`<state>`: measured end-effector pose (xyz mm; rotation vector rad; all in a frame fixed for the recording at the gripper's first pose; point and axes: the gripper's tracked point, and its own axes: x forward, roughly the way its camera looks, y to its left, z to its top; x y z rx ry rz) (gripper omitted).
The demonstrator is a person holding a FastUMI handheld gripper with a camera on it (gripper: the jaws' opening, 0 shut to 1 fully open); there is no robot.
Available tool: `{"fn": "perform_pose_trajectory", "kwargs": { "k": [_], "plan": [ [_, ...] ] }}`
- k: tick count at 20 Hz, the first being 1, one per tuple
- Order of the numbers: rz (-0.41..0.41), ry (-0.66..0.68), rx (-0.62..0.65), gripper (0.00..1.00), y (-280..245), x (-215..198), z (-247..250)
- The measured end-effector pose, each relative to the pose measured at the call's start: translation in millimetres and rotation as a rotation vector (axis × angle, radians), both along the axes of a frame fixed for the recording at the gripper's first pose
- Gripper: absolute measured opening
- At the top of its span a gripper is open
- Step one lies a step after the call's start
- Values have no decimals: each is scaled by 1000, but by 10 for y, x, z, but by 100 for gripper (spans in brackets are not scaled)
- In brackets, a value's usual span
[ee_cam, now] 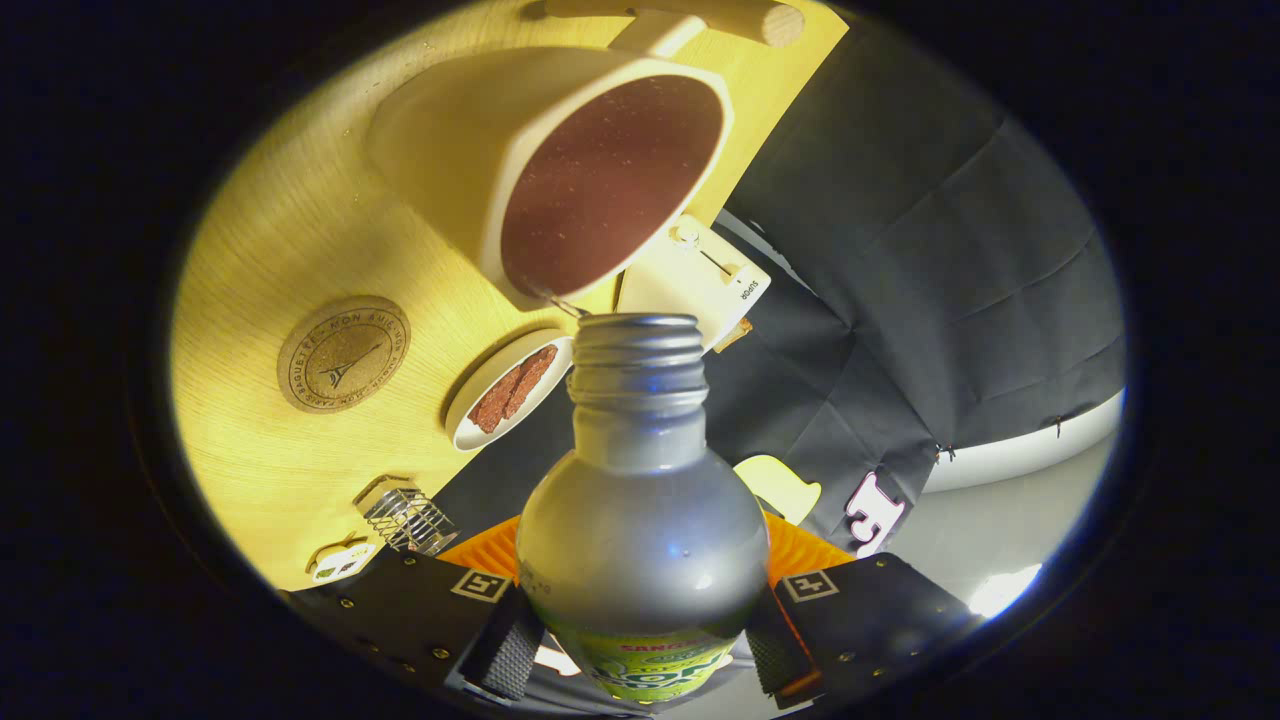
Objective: Take the bottle from table, then pour the juice into the cup, finally place the bottle on the coaster
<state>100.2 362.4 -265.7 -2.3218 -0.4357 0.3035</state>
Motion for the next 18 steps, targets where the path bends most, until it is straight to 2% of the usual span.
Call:
{"fn": "perform_pose_trajectory", "kwargs": {
  "k": [8, 18],
  "plan": [
    [-1, 9, 13, 83, -7, -6, -6],
    [-48, 79, 48, 83, 0, -35, -38]
  ]
}}
